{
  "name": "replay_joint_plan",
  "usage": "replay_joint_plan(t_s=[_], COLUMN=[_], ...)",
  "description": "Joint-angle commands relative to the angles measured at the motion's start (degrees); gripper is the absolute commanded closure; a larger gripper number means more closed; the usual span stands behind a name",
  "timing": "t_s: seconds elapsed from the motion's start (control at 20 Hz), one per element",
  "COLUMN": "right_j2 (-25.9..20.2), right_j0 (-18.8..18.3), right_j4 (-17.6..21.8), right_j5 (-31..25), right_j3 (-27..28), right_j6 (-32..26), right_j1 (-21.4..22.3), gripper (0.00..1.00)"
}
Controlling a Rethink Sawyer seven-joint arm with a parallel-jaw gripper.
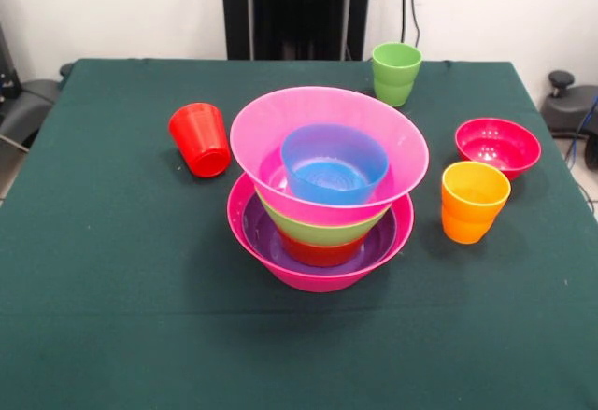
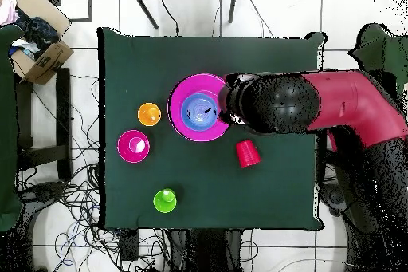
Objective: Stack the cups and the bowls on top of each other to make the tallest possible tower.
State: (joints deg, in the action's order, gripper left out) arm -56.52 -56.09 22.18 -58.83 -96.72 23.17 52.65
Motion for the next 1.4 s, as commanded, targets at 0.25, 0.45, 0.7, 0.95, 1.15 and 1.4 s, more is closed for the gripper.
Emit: replay_joint_plan(t_s=[0.25,0.45,0.7,0.95,1.15,1.4], right_j2=[7.9,8.17,8.09,9.52,11.36,12.82], right_j0=[-0.78,-1.88,-2.54,-2.78,-2.12,-1.13], right_j4=[9.18,10.98,12.6,10.93,10.13,9.4], right_j5=[1.51,9.99,13.36,6.56,3.25,5.18], right_j3=[-2.36,-3.61,-4.36,-2.09,1.12,3.76], right_j6=[-0.24,2.37,1.51,0.17,1.15,3.77], right_j1=[-8.84,-11.6,-12.67,-13.06,-13.57,-15.65], gripper=[0.0,0.0,0.0,0.0,0.0,0.0])
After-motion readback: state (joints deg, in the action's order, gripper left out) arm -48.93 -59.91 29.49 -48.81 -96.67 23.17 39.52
